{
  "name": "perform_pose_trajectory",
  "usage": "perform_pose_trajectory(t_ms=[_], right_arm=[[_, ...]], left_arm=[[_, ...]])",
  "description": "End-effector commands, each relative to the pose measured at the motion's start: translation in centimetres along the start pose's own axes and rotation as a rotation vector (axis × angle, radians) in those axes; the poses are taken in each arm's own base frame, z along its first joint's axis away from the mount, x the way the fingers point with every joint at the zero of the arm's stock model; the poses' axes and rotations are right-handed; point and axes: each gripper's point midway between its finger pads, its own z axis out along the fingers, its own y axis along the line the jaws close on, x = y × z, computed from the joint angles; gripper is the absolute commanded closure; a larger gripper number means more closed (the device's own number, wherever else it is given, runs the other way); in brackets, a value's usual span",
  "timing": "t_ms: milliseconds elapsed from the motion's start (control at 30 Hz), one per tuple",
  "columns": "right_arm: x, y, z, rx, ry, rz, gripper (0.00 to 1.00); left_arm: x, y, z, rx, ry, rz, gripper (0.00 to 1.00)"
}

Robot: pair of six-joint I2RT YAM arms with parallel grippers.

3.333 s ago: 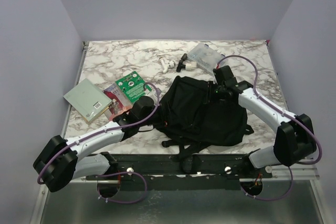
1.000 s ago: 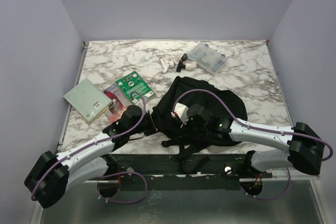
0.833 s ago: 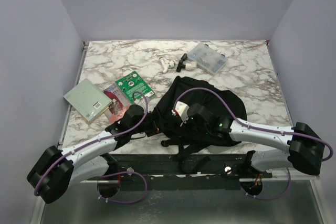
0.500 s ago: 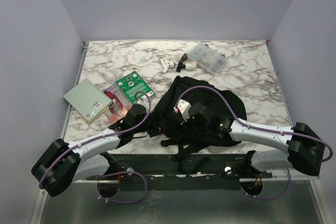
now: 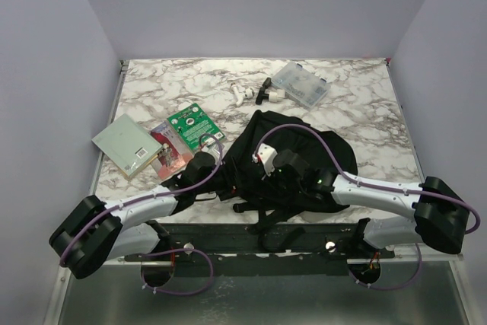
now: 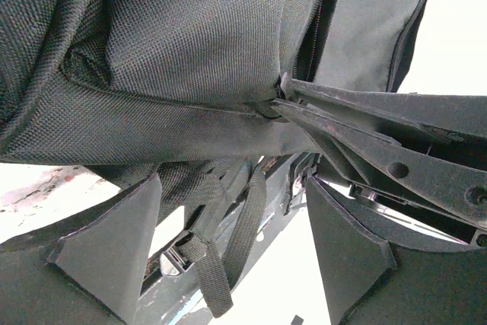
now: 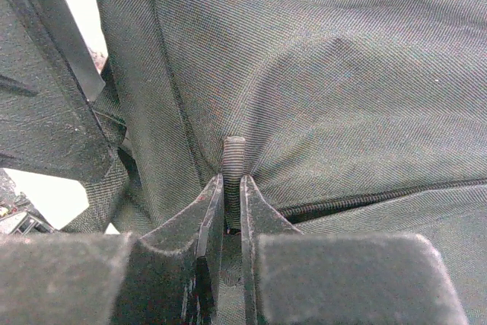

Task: Pack the student bag
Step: Zip the student bag at the center of the board.

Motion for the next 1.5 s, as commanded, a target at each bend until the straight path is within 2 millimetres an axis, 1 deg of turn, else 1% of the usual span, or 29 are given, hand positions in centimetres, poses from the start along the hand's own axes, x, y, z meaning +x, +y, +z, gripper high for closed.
perform_pose_trajectory(t_ms=[0, 67, 100, 300, 400, 467, 567, 633, 700, 833, 867, 967, 1067, 1133, 1167, 1233, 1267, 1333, 1367, 1400, 1433, 1467], right_arm=[[-1.6, 0.3, -0.2, -0.026, -0.057, 0.031, 0.87], [-1.7, 0.3, -0.5, -0.025, -0.061, 0.045, 0.93], [-1.7, 0.2, -0.7, -0.025, -0.064, 0.050, 0.94], [-2.1, 0.2, -1.6, -0.027, -0.080, 0.067, 0.94], [-2.0, 0.0, -1.7, -0.016, -0.081, 0.067, 0.95], [-2.1, -0.6, -1.6, 0.012, -0.079, 0.069, 0.99], [-2.9, -1.5, -1.7, 0.075, -0.116, 0.152, 0.99], [-3.6, -2.6, -1.9, 0.150, -0.161, 0.259, 0.99], [-4.1, -3.3, -1.9, 0.205, -0.164, 0.374, 0.99], [-4.0, -3.0, -0.8, 0.241, -0.089, 0.528, 0.99], [-3.8, -2.8, -0.5, 0.243, -0.073, 0.558, 0.99], [-4.2, -2.4, -0.2, 0.230, -0.074, 0.624, 0.99], [-4.8, -2.6, -0.6, 0.238, -0.114, 0.689, 0.99], [-5.2, -2.7, -0.9, 0.240, -0.134, 0.702, 0.99], [-5.3, -2.9, -1.1, 0.248, -0.136, 0.702, 0.99], [-5.5, -3.3, -1.4, 0.266, -0.130, 0.693, 1.00], [-5.4, -3.5, -1.6, 0.277, -0.125, 0.689, 1.00], [-5.6, -3.5, -1.9, 0.277, -0.126, 0.690, 0.99], [-5.7, -3.5, -2.0, 0.270, -0.129, 0.691, 0.99], [-5.9, -3.6, -2.1, 0.265, -0.131, 0.693, 0.99], [-5.9, -3.8, -2.3, 0.273, -0.132, 0.702, 0.99], [-5.8, -4.4, -2.4, 0.291, -0.129, 0.721, 0.99]], left_arm=[[0.2, -0.2, 0.3, 0.009, 0.001, -0.011, 0.22], [0.1, 0.1, 0.4, -0.002, -0.002, -0.017, 0.24], [0.1, 0.2, 0.5, -0.006, -0.005, -0.018, 0.24], [0.0, 0.5, 1.0, -0.021, 0.001, -0.021, 0.27], [0.0, 0.5, 1.2, -0.026, 0.006, -0.023, 0.28], [-0.1, 0.5, 1.3, -0.027, 0.008, -0.022, 0.28], [-0.1, 0.6, 1.6, -0.033, 0.014, -0.024, 0.26], [-0.2, 0.6, 1.8, -0.038, 0.011, -0.030, 0.24], [-0.4, 0.7, 1.9, -0.046, 0.004, -0.040, 0.23], [-0.8, 0.9, 2.2, -0.059, -0.019, -0.071, 0.24], [-0.9, 1.0, 2.3, -0.066, -0.027, -0.086, 0.25], [-1.2, 1.4, 2.5, -0.080, -0.053, -0.151, 0.35], [-1.3, 1.3, 2.9, -0.069, -0.067, -0.188, 0.38], [-1.5, 1.0, 3.3, -0.067, -0.071, -0.189, 0.45], [-1.6, 1.0, 3.6, -0.070, -0.071, -0.183, 0.50], [-1.5, 1.4, 3.9, -0.085, -0.065, -0.187, 0.57], [-1.4, 1.7, 4.1, -0.095, -0.062, -0.187, 0.61], [-1.0, 2.6, 4.4, -0.125, -0.053, -0.193, 0.73], [-0.6, 3.3, 4.5, -0.144, -0.046, -0.201, 0.75], [-0.3, 3.8, 4.6, -0.157, -0.033, -0.206, 0.79], [0.1, 4.1, 4.7, -0.167, -0.013, -0.207, 0.95], [0.5, 4.5, 4.8, -0.177, 0.004, -0.212, 1.00]])
